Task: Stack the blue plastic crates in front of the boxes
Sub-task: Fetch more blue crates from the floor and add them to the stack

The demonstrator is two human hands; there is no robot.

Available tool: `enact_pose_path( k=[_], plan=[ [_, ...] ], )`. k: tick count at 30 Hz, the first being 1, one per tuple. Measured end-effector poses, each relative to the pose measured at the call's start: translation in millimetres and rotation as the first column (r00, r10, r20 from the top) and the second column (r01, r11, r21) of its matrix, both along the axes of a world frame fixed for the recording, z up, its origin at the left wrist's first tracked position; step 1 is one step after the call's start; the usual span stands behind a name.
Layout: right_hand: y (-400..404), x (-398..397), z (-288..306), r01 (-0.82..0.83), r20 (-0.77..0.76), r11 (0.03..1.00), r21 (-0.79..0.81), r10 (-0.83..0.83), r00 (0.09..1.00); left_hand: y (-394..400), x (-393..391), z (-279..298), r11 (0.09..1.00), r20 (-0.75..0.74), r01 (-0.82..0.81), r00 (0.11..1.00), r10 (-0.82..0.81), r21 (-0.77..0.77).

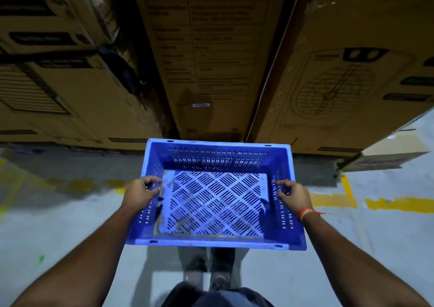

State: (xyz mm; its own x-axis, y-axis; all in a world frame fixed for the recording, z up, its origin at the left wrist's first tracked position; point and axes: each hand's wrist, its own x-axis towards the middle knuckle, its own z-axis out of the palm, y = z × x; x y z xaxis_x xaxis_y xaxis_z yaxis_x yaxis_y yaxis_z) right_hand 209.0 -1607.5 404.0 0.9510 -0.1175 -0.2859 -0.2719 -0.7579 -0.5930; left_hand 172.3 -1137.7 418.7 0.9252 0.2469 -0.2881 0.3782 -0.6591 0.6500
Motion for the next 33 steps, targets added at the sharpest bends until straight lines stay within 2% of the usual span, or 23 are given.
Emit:
enact_pose_path(
  k=[7,16,26,33],
  plan=[
    [6.7,19.1,-16.2,-0.001,-0.011,0.999,-0.038,0.0,1.0,7.1,23.3,-33.1,1.0,-0.013,-0.001,1.0,0.001,0.014],
    [10.7,25.0,-21.9,0.008,0.038,0.997,-0.082,-0.005,0.999,8.7,28.1,-43.9,0.997,-0.009,-0.028,1.0,0.029,0.076],
    [10.3,24.8,-28.7,-0.018,0.022,0.979,-0.203,0.023,0.999,8.5,30.6,-47.2,0.986,-0.023,-0.014,1.0,0.018,0.164],
    [8.9,30.5,-27.0,-0.023,-0.025,0.98,-0.199,0.018,1.0,8.2,32.8,-49.4,0.983,0.002,-0.003,1.0,0.002,0.181]
  ],
)
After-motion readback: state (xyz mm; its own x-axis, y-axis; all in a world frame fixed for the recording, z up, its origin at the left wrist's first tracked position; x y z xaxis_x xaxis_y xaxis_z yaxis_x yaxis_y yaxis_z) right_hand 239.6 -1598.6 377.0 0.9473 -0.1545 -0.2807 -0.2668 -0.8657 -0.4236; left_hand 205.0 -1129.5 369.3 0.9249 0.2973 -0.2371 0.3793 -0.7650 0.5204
